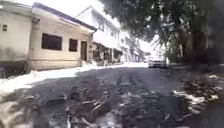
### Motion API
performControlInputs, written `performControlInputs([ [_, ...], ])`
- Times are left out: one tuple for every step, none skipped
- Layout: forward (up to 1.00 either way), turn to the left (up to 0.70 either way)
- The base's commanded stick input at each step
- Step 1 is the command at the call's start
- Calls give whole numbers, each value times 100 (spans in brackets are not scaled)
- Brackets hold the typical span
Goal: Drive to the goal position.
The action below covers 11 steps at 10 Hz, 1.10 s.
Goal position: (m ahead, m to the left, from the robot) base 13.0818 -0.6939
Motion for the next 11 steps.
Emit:
performControlInputs([
  [100, 1],
  [100, 1],
  [100, 0],
  [100, -39],
  [100, -32],
  [100, -2],
  [100, -39],
  [100, -39],
  [100, -39],
  [100, -39],
  [100, -38],
])
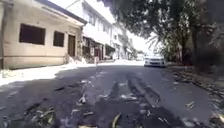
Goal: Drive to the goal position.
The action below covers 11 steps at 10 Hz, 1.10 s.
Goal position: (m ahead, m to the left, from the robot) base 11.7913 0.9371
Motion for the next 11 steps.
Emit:
performControlInputs([
  [100, 1],
  [100, 1],
  [100, 1],
  [100, 1],
  [100, 1],
  [100, 1],
  [100, 1],
  [100, 1],
  [100, -17],
  [100, -39],
  [100, -39],
])
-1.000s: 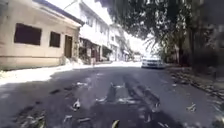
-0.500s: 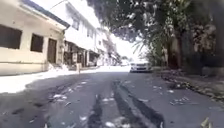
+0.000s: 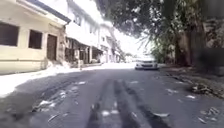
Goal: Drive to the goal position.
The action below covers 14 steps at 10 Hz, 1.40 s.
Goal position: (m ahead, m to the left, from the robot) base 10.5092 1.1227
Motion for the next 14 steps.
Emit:
performControlInputs([
  [100, -39],
  [100, -39],
  [100, -39],
  [100, 1],
  [100, 1],
  [100, 1],
  [100, 1],
  [100, 1],
  [100, 1],
  [100, 1],
  [100, 1],
  [100, 1],
  [100, 1],
  [100, 1],
])
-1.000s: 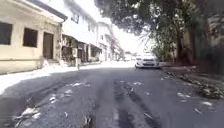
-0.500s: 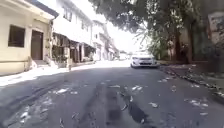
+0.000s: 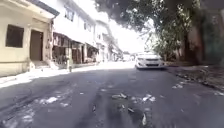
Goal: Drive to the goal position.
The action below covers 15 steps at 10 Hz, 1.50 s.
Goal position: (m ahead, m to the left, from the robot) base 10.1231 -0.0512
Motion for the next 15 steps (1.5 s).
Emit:
performControlInputs([
  [100, 1],
  [100, 1],
  [100, 1],
  [100, 1],
  [100, 1],
  [100, 1],
  [100, 1],
  [100, 1],
  [100, 1],
  [100, 1],
  [100, 1],
  [100, 1],
  [100, 1],
  [100, 1],
  [100, 1],
])
